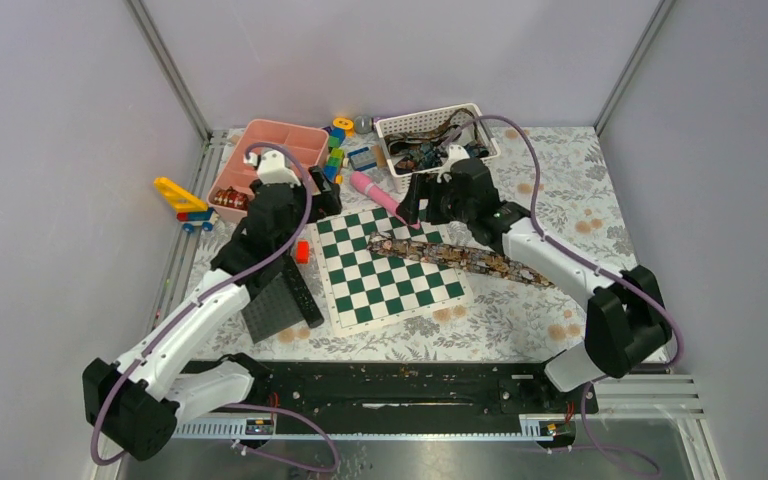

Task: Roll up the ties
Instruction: Roll the tie at the center of the board.

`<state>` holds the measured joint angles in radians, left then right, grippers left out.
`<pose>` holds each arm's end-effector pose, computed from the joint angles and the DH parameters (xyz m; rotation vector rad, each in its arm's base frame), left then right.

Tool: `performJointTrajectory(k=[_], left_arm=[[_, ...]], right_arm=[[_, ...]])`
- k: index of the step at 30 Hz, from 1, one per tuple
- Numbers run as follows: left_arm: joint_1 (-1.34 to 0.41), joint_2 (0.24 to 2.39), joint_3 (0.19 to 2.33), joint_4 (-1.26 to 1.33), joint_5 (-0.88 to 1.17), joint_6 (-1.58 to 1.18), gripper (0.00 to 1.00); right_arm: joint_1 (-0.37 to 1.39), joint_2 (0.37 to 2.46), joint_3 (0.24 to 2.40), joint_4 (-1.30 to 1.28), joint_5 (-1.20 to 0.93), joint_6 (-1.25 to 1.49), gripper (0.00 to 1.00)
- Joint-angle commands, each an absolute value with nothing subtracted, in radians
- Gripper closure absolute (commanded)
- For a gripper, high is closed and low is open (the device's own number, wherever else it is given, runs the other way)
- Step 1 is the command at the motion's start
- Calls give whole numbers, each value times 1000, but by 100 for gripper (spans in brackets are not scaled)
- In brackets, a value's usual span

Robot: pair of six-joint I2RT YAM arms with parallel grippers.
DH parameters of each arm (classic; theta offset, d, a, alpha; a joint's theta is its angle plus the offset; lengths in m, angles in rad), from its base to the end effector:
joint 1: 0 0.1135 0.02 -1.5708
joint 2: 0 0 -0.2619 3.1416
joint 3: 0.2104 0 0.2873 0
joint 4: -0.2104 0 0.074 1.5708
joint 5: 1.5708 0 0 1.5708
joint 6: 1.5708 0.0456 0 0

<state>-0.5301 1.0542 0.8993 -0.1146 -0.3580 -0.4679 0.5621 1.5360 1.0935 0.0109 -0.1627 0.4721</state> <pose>0.2583 -0.1328 0.3261 -0.1941 1.8287 -0.3742 0.3333 0.2187 0.2594 -0.2031 2.0839 0.8101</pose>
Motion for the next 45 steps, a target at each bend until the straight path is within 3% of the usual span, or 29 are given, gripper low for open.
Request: performJointTrajectory(k=[1, 8, 15, 22, 45], left_arm=[[-494, 1030, 958, -152, -356, -457, 1], [-478, 959, 931, -176, -369, -446, 1], [-457, 947, 936, -240, -384, -436, 1], [-453, 938, 919, -246, -391, -432, 1], [-446, 963, 913, -256, -366, -421, 1]], right_arm=[[555, 1519, 1208, -98, -90, 121, 2], [559, 1669, 1306, -144, -435, -294, 1], [602, 1877, 1528, -337, -488, -482, 1], [663, 1999, 1627, -480, -459, -633, 1], [724, 2190, 1755, -570, -285, -692, 4]])
